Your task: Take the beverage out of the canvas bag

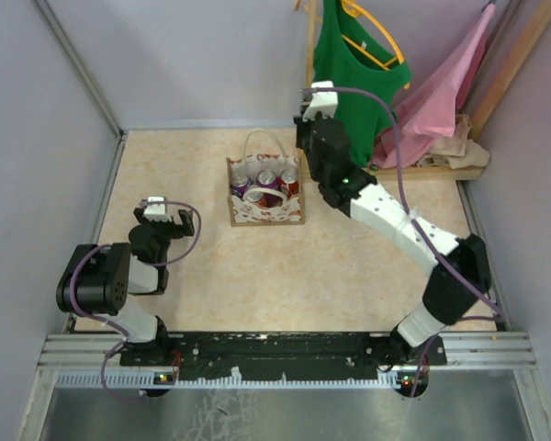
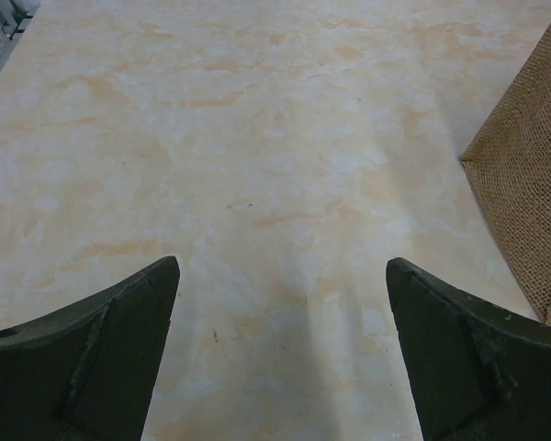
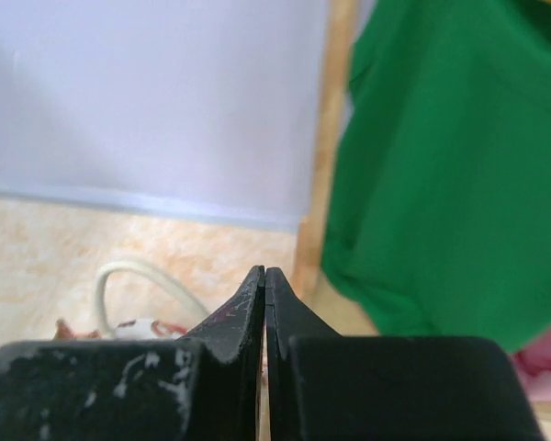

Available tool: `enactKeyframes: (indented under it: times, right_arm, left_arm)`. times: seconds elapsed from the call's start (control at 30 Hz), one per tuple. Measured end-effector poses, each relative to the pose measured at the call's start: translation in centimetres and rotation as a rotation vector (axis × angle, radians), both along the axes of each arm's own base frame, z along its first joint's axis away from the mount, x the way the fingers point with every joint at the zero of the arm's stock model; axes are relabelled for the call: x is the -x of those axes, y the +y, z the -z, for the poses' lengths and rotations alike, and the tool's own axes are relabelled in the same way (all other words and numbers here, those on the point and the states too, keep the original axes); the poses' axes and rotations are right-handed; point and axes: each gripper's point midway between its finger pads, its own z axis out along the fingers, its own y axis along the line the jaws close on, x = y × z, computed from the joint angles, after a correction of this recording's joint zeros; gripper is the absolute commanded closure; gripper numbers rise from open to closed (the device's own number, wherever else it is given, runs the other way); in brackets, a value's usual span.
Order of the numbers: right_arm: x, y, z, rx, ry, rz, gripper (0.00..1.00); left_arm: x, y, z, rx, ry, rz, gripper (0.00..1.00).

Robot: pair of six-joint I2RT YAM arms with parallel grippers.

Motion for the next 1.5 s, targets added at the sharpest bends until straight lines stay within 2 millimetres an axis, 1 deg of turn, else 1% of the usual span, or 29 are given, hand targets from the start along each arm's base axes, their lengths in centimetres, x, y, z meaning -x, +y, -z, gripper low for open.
enactKeyframes:
  times: [0.07, 0.13, 0.23, 0.33, 0.4, 0.5, 0.53, 0.57, 0.77, 0.83, 0.9, 0.97, 1.13, 1.33, 1.5]
  right_arm:
    - [-1.4, 2.1, 1.2, 0.024, 0.046, -0.049, 1.0]
    - [-2.5, 4.1, 3.4, 0.052, 0.107, -0.098, 1.0]
    - [-3.7, 6.6, 7.2, 0.091, 0.216, -0.161, 1.0]
    - [-3.7, 8.1, 11.1, 0.116, 0.326, -0.214, 0.99]
    - [-3.2, 8.7, 13.3, 0.128, 0.393, -0.242, 0.97]
    - [-2.3, 9.5, 15.1, 0.133, 0.456, -0.275, 0.95]
    - [-1.9, 9.9, 15.6, 0.134, 0.472, -0.288, 0.93]
    - [-1.4, 10.5, 15.8, 0.133, 0.483, -0.306, 0.88]
    - [1.1, 13.4, 17.2, 0.133, 0.53, -0.389, 0.38]
    - [1.7, 14.1, 17.6, 0.128, 0.546, -0.412, 0.26]
    - [2.2, 14.5, 18.0, 0.121, 0.561, -0.425, 0.19]
    - [2.5, 14.6, 18.3, 0.118, 0.576, -0.43, 0.17]
    - [2.9, 14.6, 19.1, 0.114, 0.606, -0.425, 0.17]
    - [3.5, 14.8, 21.4, 0.143, 0.662, -0.418, 0.17]
    - [3.9, 15.0, 22.3, 0.151, 0.681, -0.4, 0.15]
  left_arm:
    - [0.0, 0.0, 0.0, 0.0, 0.0, 0.0, 0.0]
    - [0.0, 0.0, 0.0, 0.0, 0.0, 0.0, 0.0]
    - [0.0, 0.0, 0.0, 0.0, 0.0, 0.0, 0.0]
    - [0.0, 0.0, 0.0, 0.0, 0.0, 0.0, 0.0]
    - [0.0, 0.0, 0.0, 0.0, 0.0, 0.0, 0.0]
    - [0.0, 0.0, 0.0, 0.0, 0.0, 0.0, 0.0]
    - [0.0, 0.0, 0.0, 0.0, 0.0, 0.0, 0.0]
    - [0.0, 0.0, 0.0, 0.0, 0.0, 0.0, 0.0]
    - [0.0, 0.0, 0.0, 0.0, 0.0, 0.0, 0.0]
    - [0.0, 0.0, 0.0, 0.0, 0.0, 0.0, 0.0]
    - [0.0, 0.0, 0.0, 0.0, 0.0, 0.0, 0.0]
    - [0.0, 0.0, 0.0, 0.0, 0.0, 0.0, 0.0]
    - [0.0, 0.0, 0.0, 0.0, 0.0, 0.0, 0.0]
    - [0.0, 0.0, 0.0, 0.0, 0.0, 0.0, 0.0]
    - [0.0, 0.0, 0.0, 0.0, 0.0, 0.0, 0.0]
